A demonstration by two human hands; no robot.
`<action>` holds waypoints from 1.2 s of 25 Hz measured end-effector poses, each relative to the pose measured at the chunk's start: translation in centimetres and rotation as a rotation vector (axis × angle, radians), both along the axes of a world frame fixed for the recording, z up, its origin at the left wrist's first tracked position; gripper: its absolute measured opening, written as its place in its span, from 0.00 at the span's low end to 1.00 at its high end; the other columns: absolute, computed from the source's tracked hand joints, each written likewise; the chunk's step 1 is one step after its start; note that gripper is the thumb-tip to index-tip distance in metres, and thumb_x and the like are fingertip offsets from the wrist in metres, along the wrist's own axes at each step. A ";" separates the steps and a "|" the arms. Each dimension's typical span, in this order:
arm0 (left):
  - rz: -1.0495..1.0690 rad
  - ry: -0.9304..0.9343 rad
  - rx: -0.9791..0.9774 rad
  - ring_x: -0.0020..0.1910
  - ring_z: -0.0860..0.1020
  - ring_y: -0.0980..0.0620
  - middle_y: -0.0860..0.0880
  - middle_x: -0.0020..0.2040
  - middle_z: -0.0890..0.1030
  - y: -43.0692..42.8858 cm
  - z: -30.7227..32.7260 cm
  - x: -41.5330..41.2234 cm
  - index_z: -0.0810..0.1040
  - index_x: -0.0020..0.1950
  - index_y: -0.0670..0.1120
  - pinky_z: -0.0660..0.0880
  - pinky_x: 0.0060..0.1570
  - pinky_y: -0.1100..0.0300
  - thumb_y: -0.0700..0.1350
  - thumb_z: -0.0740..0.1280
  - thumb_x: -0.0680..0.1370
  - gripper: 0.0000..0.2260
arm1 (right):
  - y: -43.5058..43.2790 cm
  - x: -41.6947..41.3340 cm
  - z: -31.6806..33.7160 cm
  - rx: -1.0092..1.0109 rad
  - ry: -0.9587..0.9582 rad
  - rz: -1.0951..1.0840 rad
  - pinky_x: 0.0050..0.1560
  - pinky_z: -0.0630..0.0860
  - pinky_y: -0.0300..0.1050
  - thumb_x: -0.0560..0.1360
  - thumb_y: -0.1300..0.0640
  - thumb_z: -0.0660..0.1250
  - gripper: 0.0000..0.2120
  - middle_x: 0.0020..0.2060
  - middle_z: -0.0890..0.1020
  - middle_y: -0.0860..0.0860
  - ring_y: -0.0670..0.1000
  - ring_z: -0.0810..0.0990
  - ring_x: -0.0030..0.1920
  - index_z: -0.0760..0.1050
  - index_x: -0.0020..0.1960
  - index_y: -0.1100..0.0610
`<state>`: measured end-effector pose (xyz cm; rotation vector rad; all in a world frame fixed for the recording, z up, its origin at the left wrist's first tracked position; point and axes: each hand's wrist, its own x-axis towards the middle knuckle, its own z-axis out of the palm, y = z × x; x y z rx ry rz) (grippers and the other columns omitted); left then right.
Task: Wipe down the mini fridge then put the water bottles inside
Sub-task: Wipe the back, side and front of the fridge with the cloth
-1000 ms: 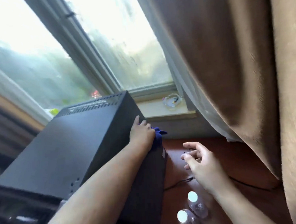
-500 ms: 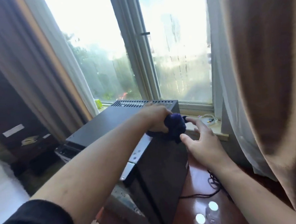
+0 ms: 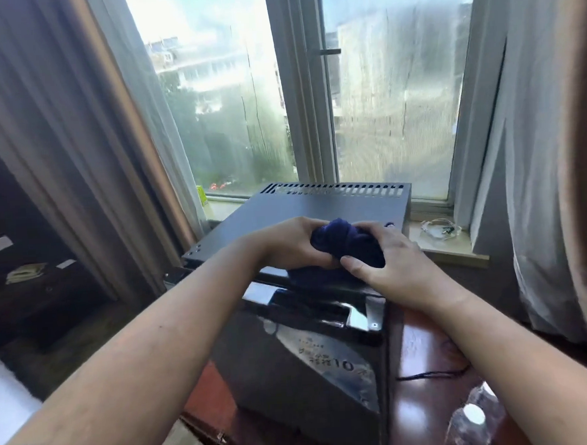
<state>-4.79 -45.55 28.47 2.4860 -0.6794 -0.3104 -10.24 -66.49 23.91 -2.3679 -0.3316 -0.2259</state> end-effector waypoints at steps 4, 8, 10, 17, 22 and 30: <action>-0.042 0.008 -0.092 0.41 0.81 0.66 0.63 0.41 0.85 5.5 -0.6 -1.0 0.81 0.49 0.61 0.73 0.45 0.72 0.47 0.76 0.76 0.09 | 4.7 -1.4 0.7 -0.139 0.011 -0.024 0.73 0.63 0.57 0.77 0.39 0.66 0.24 0.62 0.78 0.45 0.52 0.75 0.66 0.66 0.71 0.40; -0.059 -0.012 -0.127 0.40 0.80 0.66 0.62 0.41 0.84 9.3 -1.1 -1.5 0.81 0.51 0.57 0.72 0.43 0.75 0.43 0.75 0.77 0.09 | 7.9 -1.8 1.0 -0.111 0.039 0.017 0.65 0.70 0.45 0.77 0.42 0.69 0.24 0.63 0.81 0.48 0.53 0.78 0.64 0.67 0.71 0.40; -0.046 -0.018 -0.152 0.40 0.80 0.66 0.59 0.42 0.84 11.0 -1.5 -1.7 0.82 0.54 0.52 0.73 0.43 0.73 0.43 0.75 0.78 0.07 | 9.7 -2.1 0.9 -0.129 0.027 0.017 0.59 0.69 0.42 0.77 0.44 0.69 0.23 0.62 0.81 0.48 0.53 0.78 0.63 0.68 0.70 0.41; -0.016 -0.062 -0.112 0.45 0.81 0.63 0.53 0.50 0.87 15.1 -1.8 -0.2 0.82 0.59 0.51 0.76 0.49 0.68 0.47 0.75 0.78 0.10 | 13.1 0.2 1.5 -0.224 0.086 0.062 0.61 0.73 0.46 0.78 0.45 0.68 0.23 0.61 0.81 0.50 0.55 0.80 0.59 0.67 0.71 0.42; 0.026 -0.018 -0.105 0.51 0.85 0.57 0.53 0.52 0.87 15.6 -1.1 2.3 0.82 0.61 0.53 0.80 0.56 0.60 0.48 0.75 0.78 0.12 | 13.5 3.8 2.2 -0.260 0.108 0.080 0.56 0.70 0.44 0.79 0.46 0.68 0.22 0.59 0.82 0.51 0.56 0.80 0.59 0.68 0.71 0.44; 0.098 -0.031 -0.006 0.47 0.83 0.58 0.55 0.49 0.87 15.7 -0.6 8.8 0.82 0.60 0.57 0.77 0.55 0.59 0.51 0.75 0.77 0.12 | 14.3 11.7 2.1 -0.296 0.185 0.133 0.68 0.71 0.46 0.80 0.48 0.67 0.27 0.66 0.80 0.54 0.57 0.78 0.66 0.65 0.77 0.46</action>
